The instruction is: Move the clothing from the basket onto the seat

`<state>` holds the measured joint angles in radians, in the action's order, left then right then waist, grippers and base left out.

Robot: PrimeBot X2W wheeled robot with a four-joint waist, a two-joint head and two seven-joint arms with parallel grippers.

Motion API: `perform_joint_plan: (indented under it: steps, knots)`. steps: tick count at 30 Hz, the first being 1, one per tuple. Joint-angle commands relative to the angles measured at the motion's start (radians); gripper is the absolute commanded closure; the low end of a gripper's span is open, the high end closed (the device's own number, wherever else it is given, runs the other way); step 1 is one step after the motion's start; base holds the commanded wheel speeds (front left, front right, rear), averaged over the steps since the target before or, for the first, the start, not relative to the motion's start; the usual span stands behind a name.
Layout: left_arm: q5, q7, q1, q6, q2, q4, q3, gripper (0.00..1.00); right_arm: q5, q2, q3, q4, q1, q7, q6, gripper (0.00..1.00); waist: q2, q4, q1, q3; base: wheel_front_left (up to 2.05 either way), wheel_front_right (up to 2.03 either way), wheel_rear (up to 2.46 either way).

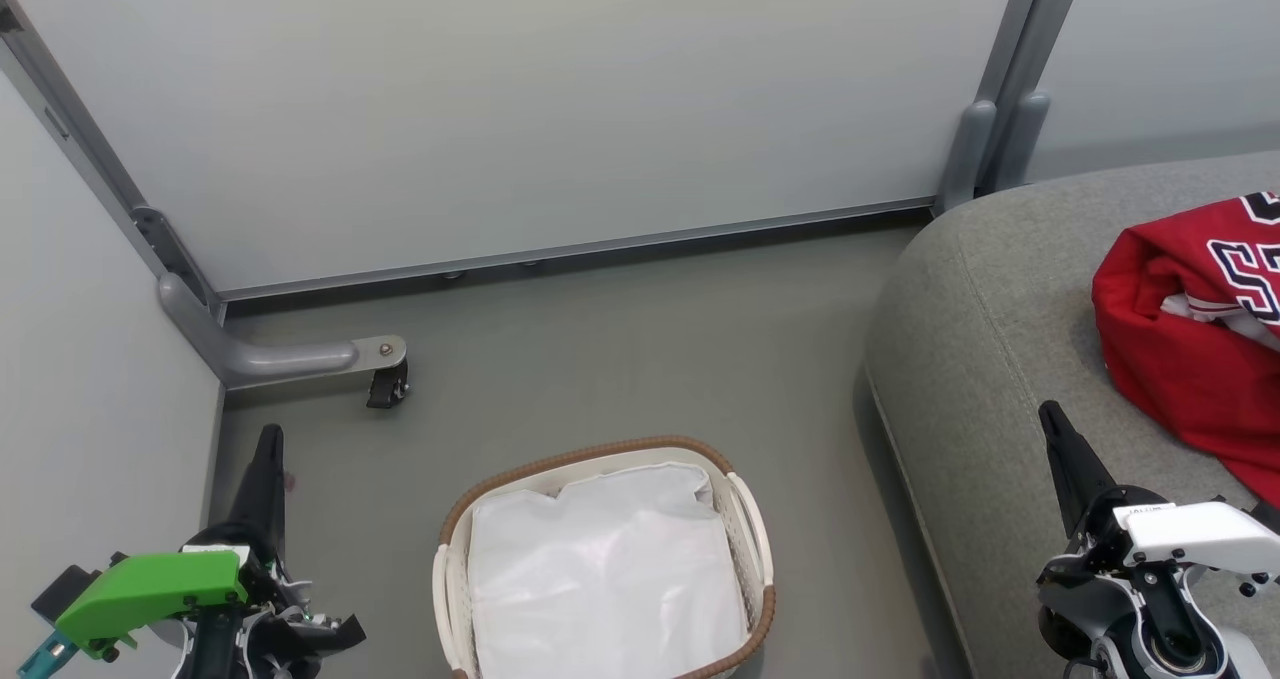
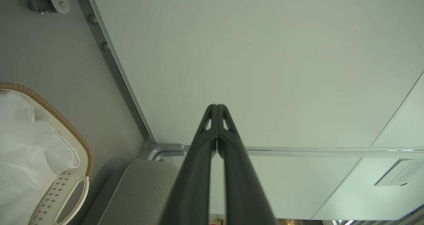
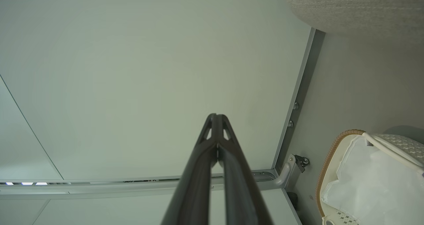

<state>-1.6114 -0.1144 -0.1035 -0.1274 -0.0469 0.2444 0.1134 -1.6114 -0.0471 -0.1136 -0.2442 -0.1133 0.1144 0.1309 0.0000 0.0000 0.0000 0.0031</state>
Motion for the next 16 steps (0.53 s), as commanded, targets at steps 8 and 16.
perform_joint_plan:
  steps: [8,16]
  knots:
    - [-0.003,-0.003,-0.01,-0.006,-0.006,-0.002,0.002,1.0,-0.003,-0.006,-0.002,0.002,0.011,0.003,0.0,1.0,0.0,0.0,0.0,0.0,0.0,0.0,0.0]
    - [-0.003,-0.003,-0.01,-0.006,-0.006,-0.002,0.002,1.0,-0.003,-0.006,-0.002,0.002,0.011,0.003,0.0,1.0,0.0,0.0,0.0,0.0,0.0,0.0,0.0]
